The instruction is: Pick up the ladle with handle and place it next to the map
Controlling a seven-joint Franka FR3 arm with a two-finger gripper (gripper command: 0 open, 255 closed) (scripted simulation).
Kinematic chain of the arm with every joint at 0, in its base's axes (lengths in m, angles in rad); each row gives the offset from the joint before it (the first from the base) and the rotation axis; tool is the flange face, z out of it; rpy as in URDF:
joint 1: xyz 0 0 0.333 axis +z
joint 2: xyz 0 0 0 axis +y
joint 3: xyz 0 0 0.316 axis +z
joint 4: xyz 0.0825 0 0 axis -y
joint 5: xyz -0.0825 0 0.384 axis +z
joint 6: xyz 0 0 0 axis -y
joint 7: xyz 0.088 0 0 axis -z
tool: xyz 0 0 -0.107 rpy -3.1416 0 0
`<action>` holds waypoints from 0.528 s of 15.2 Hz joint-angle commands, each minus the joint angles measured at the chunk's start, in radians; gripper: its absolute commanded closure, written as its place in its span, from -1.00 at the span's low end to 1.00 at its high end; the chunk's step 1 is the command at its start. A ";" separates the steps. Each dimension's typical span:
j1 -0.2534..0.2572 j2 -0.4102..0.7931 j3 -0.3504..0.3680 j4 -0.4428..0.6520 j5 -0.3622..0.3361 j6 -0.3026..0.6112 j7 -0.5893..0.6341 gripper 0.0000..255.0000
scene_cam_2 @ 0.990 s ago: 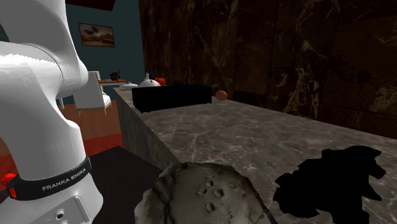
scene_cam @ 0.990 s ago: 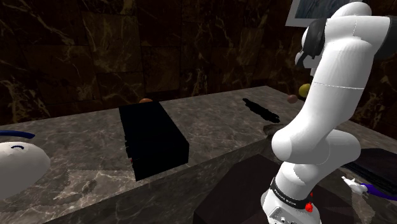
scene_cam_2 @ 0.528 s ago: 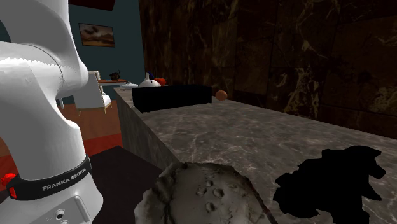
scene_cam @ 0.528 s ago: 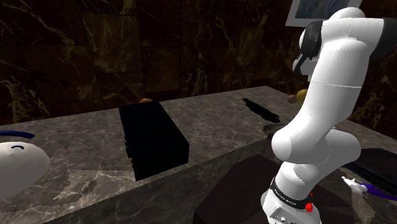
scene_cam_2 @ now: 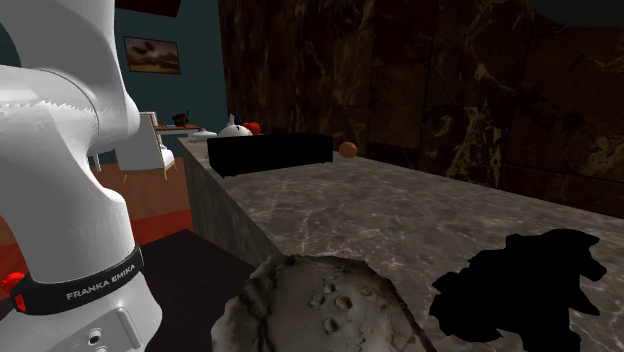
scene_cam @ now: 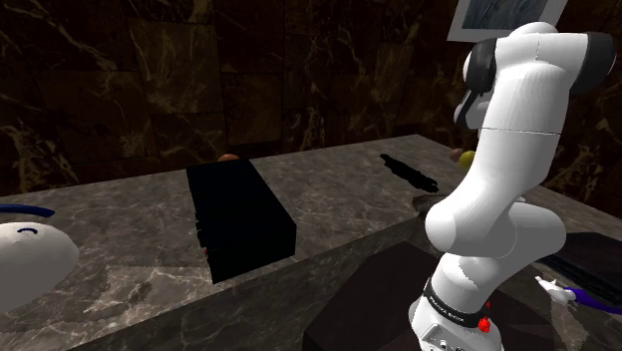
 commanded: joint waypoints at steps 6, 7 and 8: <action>-0.005 0.025 0.006 -0.017 0.013 0.036 -0.001 1.00; -0.005 0.025 0.006 -0.017 0.013 0.036 -0.001 1.00; -0.005 0.025 0.006 -0.017 0.013 0.036 -0.001 1.00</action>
